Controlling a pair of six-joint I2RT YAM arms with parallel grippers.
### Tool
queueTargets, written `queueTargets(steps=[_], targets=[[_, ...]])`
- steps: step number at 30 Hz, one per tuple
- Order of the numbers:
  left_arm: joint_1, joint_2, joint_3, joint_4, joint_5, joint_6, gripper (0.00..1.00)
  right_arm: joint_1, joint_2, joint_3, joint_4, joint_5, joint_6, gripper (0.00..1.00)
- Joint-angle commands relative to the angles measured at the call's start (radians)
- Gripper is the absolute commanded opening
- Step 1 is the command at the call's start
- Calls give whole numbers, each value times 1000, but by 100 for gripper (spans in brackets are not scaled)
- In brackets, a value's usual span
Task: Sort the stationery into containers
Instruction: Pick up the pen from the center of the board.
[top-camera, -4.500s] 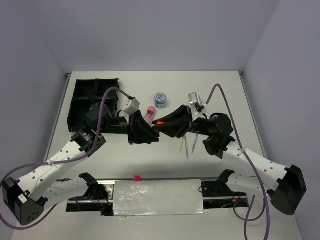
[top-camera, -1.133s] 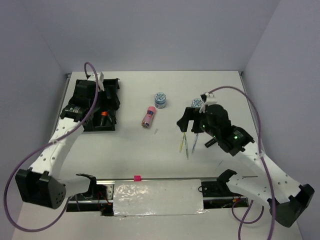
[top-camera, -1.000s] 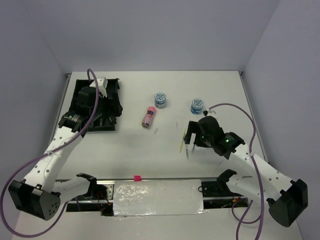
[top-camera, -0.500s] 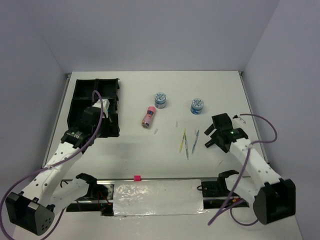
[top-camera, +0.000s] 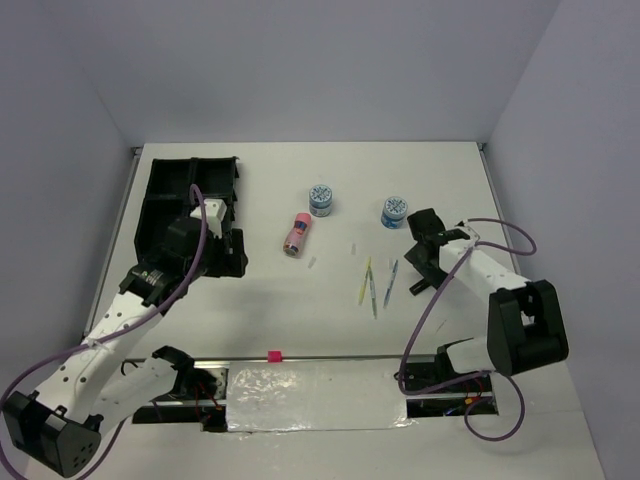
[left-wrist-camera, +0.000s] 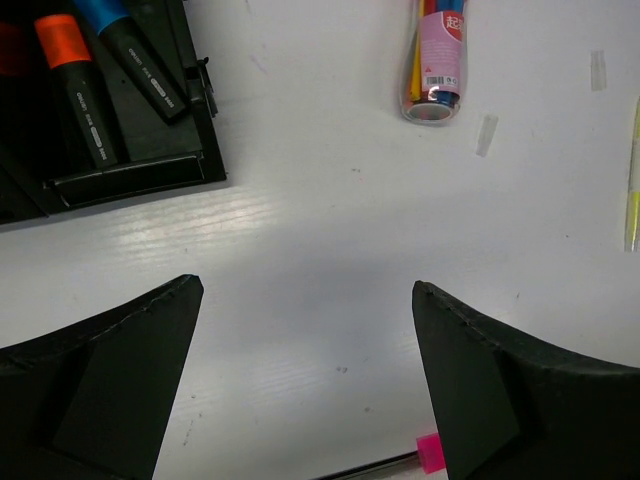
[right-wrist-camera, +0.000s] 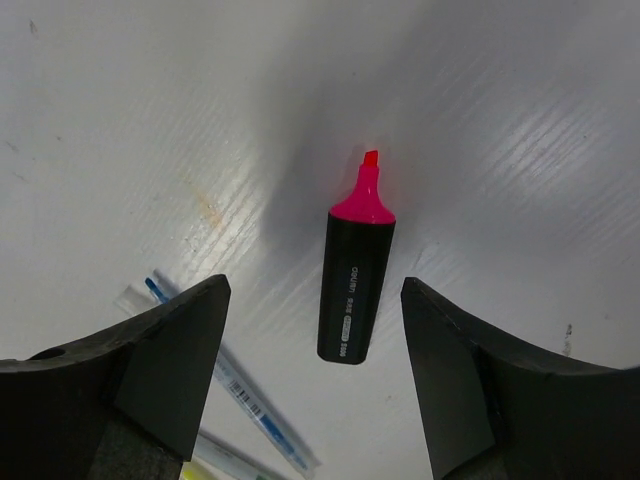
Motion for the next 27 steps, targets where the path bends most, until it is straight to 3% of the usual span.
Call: queueTargets(steps=[1, 7, 12, 20, 25, 27], targets=[[-9, -17, 5, 25, 7, 28, 99, -10, 54, 36, 27, 26, 41, 77], [-16, -11, 5, 27, 4, 28, 99, -11, 77, -13, 47, 9, 66, 74], [-16, -4, 5, 25, 0, 28, 99, -28, 105, -49, 89, -25, 69, 57], [-26, 19, 8, 21, -11, 27, 99, -40, 141, -7, 63, -48, 31, 57], [-27, 17, 5, 18, -25, 24, 99, -105, 158, -3, 127, -123, -58, 14], [-26, 22, 7, 18, -31, 24, 99, -117, 158, -5, 142, -154, -90, 12]])
